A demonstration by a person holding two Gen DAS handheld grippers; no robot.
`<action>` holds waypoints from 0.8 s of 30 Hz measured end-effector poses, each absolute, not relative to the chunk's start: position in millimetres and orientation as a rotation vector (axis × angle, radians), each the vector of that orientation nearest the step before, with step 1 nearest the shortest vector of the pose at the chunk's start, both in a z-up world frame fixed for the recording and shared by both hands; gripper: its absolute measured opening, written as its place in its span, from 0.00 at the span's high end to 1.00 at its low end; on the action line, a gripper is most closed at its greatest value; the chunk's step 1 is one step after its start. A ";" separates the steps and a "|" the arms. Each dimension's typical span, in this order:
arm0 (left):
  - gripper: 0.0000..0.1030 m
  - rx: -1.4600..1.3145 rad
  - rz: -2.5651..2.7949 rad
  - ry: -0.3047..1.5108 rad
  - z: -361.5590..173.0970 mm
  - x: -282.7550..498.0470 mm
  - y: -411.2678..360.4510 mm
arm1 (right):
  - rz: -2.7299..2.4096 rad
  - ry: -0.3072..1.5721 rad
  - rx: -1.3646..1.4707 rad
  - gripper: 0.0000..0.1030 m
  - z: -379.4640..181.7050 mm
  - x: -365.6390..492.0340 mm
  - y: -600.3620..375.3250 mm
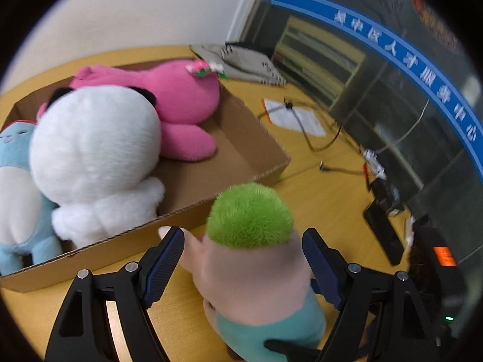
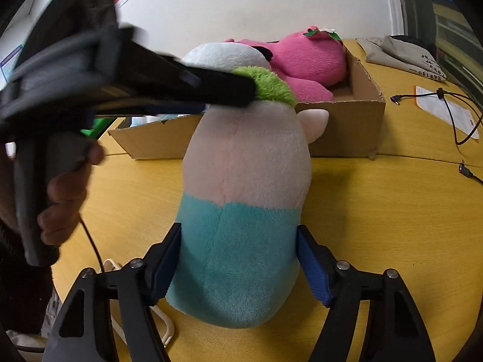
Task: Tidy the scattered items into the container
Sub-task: 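Close both grippers on the pink-and-teal plush and lift it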
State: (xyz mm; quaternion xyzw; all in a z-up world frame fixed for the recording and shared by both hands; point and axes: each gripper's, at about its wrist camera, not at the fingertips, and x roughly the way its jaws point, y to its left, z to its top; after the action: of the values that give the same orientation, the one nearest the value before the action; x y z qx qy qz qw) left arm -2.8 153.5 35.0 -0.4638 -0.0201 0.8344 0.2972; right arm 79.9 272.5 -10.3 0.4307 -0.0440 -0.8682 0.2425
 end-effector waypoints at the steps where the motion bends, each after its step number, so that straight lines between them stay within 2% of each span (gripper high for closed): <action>1: 0.23 -1.231 2.202 -0.051 32.1 -2.9 155.9 | -2.371 -0.119 1.175 0.28 -10.6 82.0 272.1; 8: 0.43 -1.232 2.150 -0.061 35.1 0.7 160.4 | -2.382 -0.094 1.104 0.36 -4.8 96.7 272.8; 15: 0.46 -1.144 2.139 -0.134 78.6 -2.5 151.6 | -2.434 -0.115 0.974 0.40 30.4 98.7 279.6; 24: 0.45 -0.903 2.177 -0.117 163.5 -67.3 155.8 | -2.543 0.066 0.776 0.40 122.4 39.8 285.0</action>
State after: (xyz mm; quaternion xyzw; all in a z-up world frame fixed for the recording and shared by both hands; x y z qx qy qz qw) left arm -67.3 155.8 163.5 -0.3538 -0.0457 0.8530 0.3810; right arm 39.8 285.0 122.4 0.2831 0.0239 -0.9286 0.2386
